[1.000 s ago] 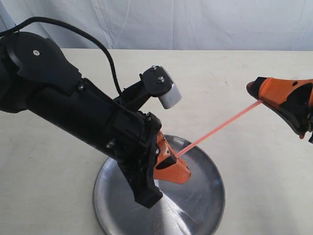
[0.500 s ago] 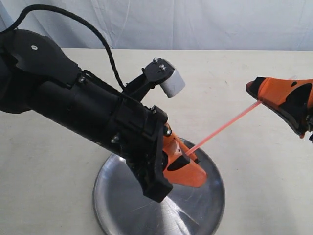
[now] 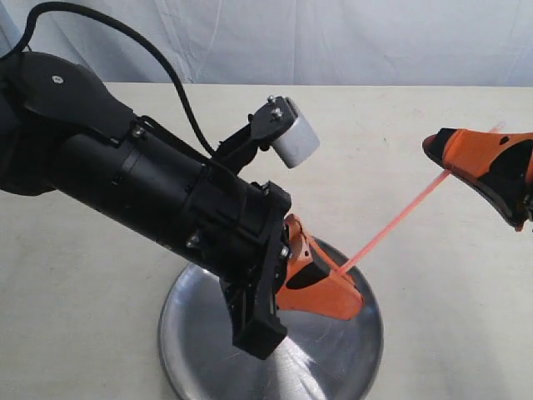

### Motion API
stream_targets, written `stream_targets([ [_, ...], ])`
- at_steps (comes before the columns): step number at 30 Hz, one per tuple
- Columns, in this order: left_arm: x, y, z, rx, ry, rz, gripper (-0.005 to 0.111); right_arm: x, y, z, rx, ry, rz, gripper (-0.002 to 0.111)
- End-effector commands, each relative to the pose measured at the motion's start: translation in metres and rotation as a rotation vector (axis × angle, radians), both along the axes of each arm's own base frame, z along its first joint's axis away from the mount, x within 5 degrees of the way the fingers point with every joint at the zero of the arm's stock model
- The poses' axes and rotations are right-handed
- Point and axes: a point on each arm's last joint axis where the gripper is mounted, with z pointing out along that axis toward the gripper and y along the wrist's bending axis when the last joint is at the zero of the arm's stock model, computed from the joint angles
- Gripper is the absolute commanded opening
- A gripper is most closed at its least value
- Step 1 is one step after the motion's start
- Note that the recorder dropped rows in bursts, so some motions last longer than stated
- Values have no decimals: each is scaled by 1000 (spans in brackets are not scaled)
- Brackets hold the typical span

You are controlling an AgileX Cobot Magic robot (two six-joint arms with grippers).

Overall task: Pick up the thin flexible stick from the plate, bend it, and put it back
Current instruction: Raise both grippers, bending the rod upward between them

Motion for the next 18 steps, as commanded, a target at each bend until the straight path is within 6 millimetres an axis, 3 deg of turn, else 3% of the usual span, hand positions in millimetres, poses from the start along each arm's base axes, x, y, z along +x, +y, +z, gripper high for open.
stream_targets([
  [1, -3, -5, 12, -108, 28, -9, 0, -2, 2, -6, -100, -9, 48, 0],
  [18, 0, -10, 22, -248, -32, -2, 0, -3, 6, -11, -145, 1, 121, -1],
])
